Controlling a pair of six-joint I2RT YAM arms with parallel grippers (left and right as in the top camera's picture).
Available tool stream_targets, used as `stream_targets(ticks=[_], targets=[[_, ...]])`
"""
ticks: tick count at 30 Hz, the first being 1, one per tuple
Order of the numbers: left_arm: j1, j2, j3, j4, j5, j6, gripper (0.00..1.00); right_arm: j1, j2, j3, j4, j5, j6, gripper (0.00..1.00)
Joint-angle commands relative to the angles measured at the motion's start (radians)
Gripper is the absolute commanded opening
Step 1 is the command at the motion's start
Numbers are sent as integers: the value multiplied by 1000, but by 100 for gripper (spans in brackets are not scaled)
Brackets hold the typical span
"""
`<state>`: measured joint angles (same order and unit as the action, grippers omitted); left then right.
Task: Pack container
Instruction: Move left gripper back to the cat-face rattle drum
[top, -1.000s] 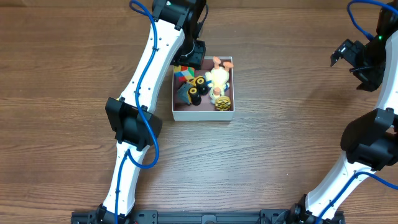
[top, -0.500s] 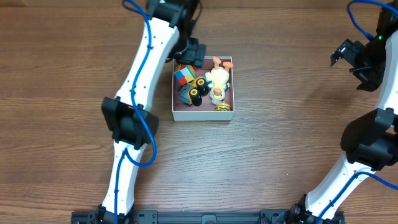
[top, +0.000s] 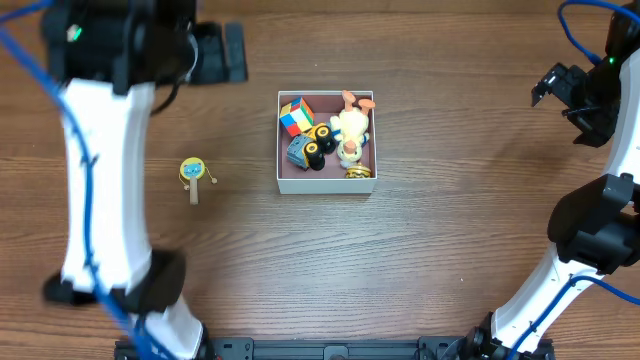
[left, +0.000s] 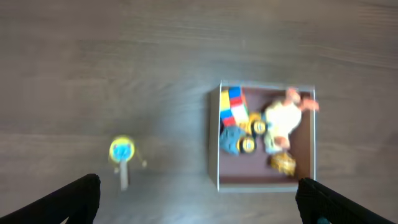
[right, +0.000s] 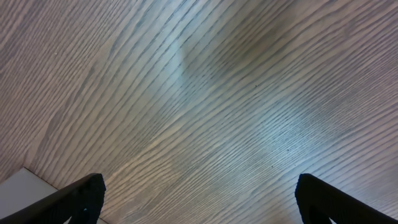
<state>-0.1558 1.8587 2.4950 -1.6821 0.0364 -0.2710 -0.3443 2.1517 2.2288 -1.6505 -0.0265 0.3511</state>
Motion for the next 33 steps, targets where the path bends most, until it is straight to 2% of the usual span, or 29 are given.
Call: stream_targets(ticks=[1,4,6,10,20,23,28,33], targets=[[0,-129,-315,-7,-108,-88,100,3,-18,2,4,-1,0,100],[4,-219,-500,-5,-305,-257,100,3,-18,2,3,-1,0,100],[15,-252,-585,3,-372,-347,100,3,-18,2,3,-1,0,100],[42,-262,-721,40,-288,-360,100,3,-18,2,3,-1,0,100],[99,-260,-1075,320,-167,-357,100,3,-18,2,3,-1,0,100],[138,-260,-1150,386,-142,-315,100,3,-18,2,3,-1,0,100],[232,-259,-1240,496,17,-113,100,3,-18,2,3,-1,0,100],[254,-259,-1277,565,14,-21,100,3,-18,2,3,-1,0,100]])
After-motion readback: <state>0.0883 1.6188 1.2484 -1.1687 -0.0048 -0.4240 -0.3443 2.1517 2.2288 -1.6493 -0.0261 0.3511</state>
